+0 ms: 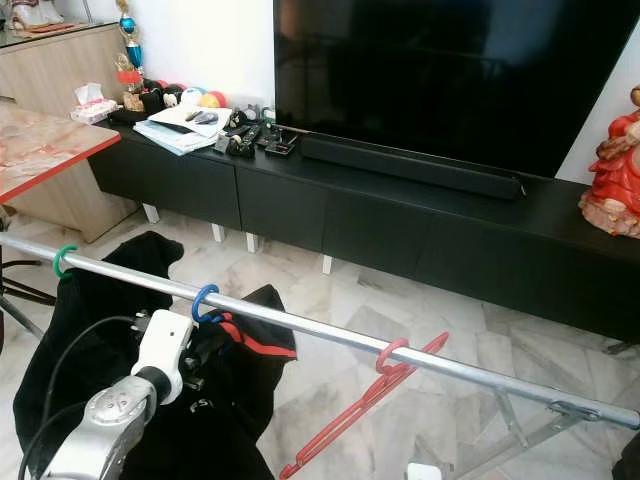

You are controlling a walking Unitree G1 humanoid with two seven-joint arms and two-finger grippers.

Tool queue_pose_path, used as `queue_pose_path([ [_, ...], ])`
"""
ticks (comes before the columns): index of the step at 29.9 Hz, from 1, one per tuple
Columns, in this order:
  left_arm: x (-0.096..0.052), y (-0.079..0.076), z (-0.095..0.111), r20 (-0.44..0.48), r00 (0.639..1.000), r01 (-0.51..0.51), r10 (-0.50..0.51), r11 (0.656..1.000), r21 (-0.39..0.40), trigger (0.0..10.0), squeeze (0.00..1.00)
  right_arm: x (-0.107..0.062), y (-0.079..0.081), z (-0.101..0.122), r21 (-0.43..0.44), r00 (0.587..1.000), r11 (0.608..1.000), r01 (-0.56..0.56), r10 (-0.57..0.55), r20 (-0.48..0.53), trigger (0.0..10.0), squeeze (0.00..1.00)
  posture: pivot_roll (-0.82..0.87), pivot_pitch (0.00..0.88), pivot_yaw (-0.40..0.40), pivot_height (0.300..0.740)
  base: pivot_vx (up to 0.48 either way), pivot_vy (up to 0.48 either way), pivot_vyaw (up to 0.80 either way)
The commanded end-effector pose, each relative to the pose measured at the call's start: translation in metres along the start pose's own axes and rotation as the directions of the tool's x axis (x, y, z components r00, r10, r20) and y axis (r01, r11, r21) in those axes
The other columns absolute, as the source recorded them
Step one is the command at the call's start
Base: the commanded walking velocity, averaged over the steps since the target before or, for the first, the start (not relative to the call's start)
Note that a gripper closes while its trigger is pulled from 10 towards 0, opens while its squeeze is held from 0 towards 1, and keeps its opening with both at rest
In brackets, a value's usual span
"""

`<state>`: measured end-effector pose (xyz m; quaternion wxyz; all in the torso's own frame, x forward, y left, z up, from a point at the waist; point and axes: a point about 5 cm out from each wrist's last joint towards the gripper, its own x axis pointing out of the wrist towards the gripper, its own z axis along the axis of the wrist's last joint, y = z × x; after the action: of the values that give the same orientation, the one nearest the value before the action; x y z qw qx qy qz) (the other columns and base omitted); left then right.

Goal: Hang hanger

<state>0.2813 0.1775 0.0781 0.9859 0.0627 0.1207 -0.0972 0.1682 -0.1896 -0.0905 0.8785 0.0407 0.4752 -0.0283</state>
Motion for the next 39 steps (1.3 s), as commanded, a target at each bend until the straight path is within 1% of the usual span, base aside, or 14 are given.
queue_pose_path([
  [1,-0.004,0.001,0.006,0.021,1.000,-0.014,0.014,1.000,-0.012,10.0,0.98,0.000,0.001,-0.001,-0.005,1.000,1.000,0.005,-0.005,-0.004,10.0,0.00,0.11,0.000,-0.027,0.740,0.000,0.000,0.00],
  [3,-0.011,0.004,0.007,0.039,0.999,-0.030,0.030,0.999,-0.017,10.0,0.93,-0.001,-0.005,-0.003,-0.010,1.000,1.000,0.011,-0.011,-0.007,10.0,0.00,0.11,0.000,-0.024,0.740,0.000,0.000,0.00],
  [4,-0.011,0.004,0.007,0.039,0.999,-0.030,0.030,0.999,-0.017,10.0,0.93,-0.001,-0.005,-0.003,-0.010,1.000,1.000,0.011,-0.011,-0.007,10.0,0.00,0.11,0.000,-0.024,0.740,0.000,0.000,0.00],
  [5,-0.016,0.005,0.008,0.048,0.998,-0.038,0.040,0.999,-0.027,10.0,0.91,-0.002,-0.007,-0.003,-0.013,1.000,1.000,0.012,-0.012,-0.007,10.0,0.00,0.11,0.000,-0.023,0.740,0.000,0.000,0.00],
  [6,-0.019,0.006,0.009,0.056,0.997,-0.042,0.044,0.999,-0.030,10.0,0.84,-0.002,-0.007,-0.003,-0.015,1.000,1.000,0.013,-0.013,-0.007,10.0,0.00,0.11,0.000,-0.023,0.740,0.000,0.000,0.00],
  [7,-0.022,0.007,0.009,0.061,0.997,-0.047,0.049,0.998,-0.031,10.0,0.65,-0.002,-0.008,-0.002,-0.016,1.000,1.000,0.013,-0.013,-0.006,10.0,0.00,0.12,0.000,-0.023,0.740,0.000,0.000,0.00],
  [8,-0.027,0.010,0.010,0.078,0.995,-0.065,0.068,0.997,-0.036,10.0,0.00,-0.001,-0.008,-0.001,-0.023,1.000,1.000,0.012,-0.012,-0.007,10.0,0.00,0.12,0.000,-0.023,0.740,0.000,0.000,0.00],
  [13,-0.036,0.020,0.009,0.091,0.988,-0.121,0.124,0.992,-0.040,10.0,0.00,0.000,-0.005,0.001,-0.035,1.000,0.999,0.009,-0.009,-0.008,10.0,0.00,0.12,0.000,-0.022,0.740,0.000,0.000,0.00],
  [14,-0.040,0.022,0.007,0.088,0.987,-0.132,0.133,0.991,-0.015,10.0,0.00,0.000,-0.003,0.003,-0.035,1.000,0.999,0.006,-0.006,-0.005,10.0,0.00,0.12,0.000,-0.021,0.740,0.000,0.000,0.00],
  [17,-0.043,0.023,0.004,0.077,0.987,-0.140,0.139,0.990,0.004,10.0,0.00,0.001,-0.001,0.006,-0.037,1.000,0.999,0.003,-0.003,0.000,10.0,0.00,0.12,0.000,-0.021,0.740,0.000,0.000,0.00],
  [20,-0.047,0.025,0.000,0.064,0.987,-0.151,0.148,0.987,0.047,10.0,0.00,0.001,-0.002,0.005,-0.034,1.000,0.999,0.003,-0.003,-0.001,10.0,0.00,0.12,0.000,-0.022,0.740,0.000,0.000,0.00],
  [21,-0.048,0.026,-0.001,0.060,0.986,-0.155,0.153,0.987,0.039,10.0,0.00,0.000,-0.003,0.004,-0.035,1.000,0.999,0.003,-0.004,-0.003,10.0,0.00,0.12,0.000,-0.022,0.740,0.000,0.000,0.00],
  [28,-0.046,0.023,-0.001,0.056,0.986,-0.156,0.155,0.987,0.028,10.0,0.00,0.000,-0.004,0.004,-0.028,1.000,1.000,0.007,-0.007,-0.001,10.0,0.00,0.12,0.000,-0.023,0.740,0.000,0.041,0.00],
  [39,-0.043,0.019,0.001,0.065,0.987,-0.146,0.144,0.989,0.028,10.0,0.00,0.000,-0.004,0.004,-0.026,1.000,1.000,0.006,-0.006,-0.003,10.0,0.00,0.12,0.000,-0.026,0.740,0.000,0.462,0.00],
])
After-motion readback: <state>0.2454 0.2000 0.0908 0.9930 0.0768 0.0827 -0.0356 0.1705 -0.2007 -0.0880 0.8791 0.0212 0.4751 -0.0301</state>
